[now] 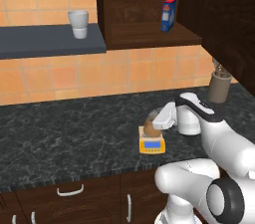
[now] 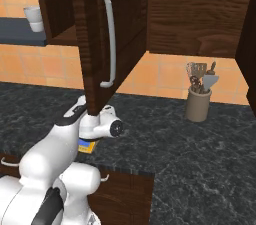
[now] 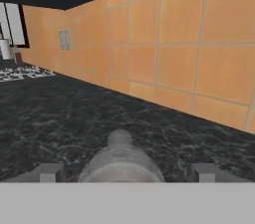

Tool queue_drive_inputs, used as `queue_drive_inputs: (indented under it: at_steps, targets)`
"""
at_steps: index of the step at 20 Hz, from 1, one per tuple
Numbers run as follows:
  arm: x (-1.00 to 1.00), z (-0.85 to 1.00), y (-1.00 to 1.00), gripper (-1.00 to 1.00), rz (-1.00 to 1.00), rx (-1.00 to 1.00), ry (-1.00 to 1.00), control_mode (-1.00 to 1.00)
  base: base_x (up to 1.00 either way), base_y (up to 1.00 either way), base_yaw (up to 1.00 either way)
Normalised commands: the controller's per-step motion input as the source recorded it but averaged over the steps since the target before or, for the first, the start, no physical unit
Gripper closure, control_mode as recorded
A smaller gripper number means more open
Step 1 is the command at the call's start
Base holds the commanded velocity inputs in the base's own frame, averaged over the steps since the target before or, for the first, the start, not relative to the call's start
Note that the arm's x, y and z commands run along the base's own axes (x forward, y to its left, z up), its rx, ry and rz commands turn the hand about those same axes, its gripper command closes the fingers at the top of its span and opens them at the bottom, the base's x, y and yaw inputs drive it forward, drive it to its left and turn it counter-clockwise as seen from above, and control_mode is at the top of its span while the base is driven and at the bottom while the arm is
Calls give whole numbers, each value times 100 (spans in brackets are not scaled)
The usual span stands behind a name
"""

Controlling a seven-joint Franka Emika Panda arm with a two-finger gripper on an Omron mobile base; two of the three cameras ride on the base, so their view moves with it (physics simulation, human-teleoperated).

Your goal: Pick the honey bottle and place it on the digital scale for weighing, and close the cabinet.

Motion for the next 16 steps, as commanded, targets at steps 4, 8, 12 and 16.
queue_drive_inputs:
  at_steps: [4,8,12,16]
  targets:
    - [-7,3,0,-100,0,0,-3,-100,0,0,0]
    - [-39,27,2,-100,0,0,-18,-100,0,0,0]
    - [-78,32,1,-100,0,5,-32,-100,0,0,0]
    - [-100,-20,11,-100,0,0,-35,-100,0,0,0]
